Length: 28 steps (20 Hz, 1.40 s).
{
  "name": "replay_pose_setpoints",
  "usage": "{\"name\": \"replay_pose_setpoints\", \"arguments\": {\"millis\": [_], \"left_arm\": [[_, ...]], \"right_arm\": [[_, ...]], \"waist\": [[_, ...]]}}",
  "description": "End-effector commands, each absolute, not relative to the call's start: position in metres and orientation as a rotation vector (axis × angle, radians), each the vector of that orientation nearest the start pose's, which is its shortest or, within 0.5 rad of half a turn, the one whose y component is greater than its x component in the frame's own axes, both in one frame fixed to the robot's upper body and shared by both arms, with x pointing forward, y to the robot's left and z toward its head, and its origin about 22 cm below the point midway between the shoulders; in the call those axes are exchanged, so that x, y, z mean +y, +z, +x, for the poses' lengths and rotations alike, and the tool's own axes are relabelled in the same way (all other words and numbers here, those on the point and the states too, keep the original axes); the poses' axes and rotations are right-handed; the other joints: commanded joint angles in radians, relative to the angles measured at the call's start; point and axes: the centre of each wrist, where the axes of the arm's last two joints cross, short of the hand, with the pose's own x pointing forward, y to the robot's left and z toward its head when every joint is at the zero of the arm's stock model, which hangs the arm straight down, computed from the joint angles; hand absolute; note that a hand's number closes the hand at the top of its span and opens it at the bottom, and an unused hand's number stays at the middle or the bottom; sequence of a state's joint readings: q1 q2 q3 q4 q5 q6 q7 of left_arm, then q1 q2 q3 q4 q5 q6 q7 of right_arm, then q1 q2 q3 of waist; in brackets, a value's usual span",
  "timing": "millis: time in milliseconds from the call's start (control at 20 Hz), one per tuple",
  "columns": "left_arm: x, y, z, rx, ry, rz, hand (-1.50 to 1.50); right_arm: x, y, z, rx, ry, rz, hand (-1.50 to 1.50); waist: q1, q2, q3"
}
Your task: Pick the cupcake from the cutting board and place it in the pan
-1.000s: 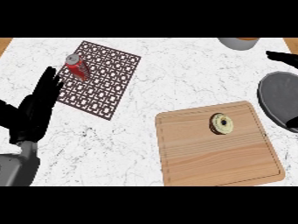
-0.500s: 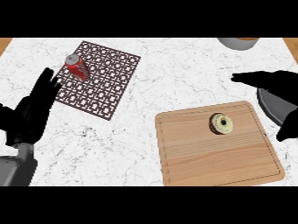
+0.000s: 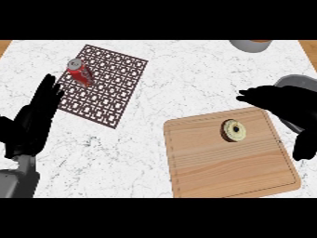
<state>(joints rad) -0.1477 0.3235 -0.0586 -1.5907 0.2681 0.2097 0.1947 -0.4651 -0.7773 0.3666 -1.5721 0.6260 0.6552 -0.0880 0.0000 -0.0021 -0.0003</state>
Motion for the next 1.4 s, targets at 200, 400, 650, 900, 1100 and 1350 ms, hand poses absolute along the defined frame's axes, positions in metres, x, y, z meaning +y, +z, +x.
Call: {"name": "replay_pose_setpoints", "arguments": {"millis": [200, 400, 650, 900, 1100, 1350], "left_arm": [[0.267, 0.062, 0.268, -1.519, 0.038, 0.082, 0.00], [0.257, 0.065, 0.266, -1.518, 0.047, 0.088, 0.00], [0.254, 0.060, 0.292, -1.522, 0.035, 0.101, 0.00], [0.278, 0.056, 0.290, -1.508, 0.039, 0.097, 0.00], [0.253, 0.043, 0.289, -1.530, 0.037, 0.104, 0.00], [0.268, 0.070, 0.274, -1.539, 0.022, 0.119, 0.00]], "right_arm": [[-0.247, 0.151, 0.290, -1.130, 1.840, -0.656, -1.50], [-0.232, 0.151, 0.282, -1.175, 1.840, -0.613, -1.50], [-0.209, 0.114, 0.290, -1.070, 1.864, -0.681, -1.50], [-0.226, 0.120, 0.328, -1.038, 1.823, -0.706, -1.50], [-0.212, 0.107, 0.312, -1.061, 1.817, -0.669, -1.50], [-0.228, 0.073, 0.332, -0.989, 1.845, -0.660, -1.50]], "waist": [[0.001, 0.001, 0.000], [0.002, 0.001, 0.000], [0.002, 0.004, 0.000], [0.007, 0.005, 0.000], [0.000, 0.003, 0.000], [0.010, 0.003, 0.001]]}}
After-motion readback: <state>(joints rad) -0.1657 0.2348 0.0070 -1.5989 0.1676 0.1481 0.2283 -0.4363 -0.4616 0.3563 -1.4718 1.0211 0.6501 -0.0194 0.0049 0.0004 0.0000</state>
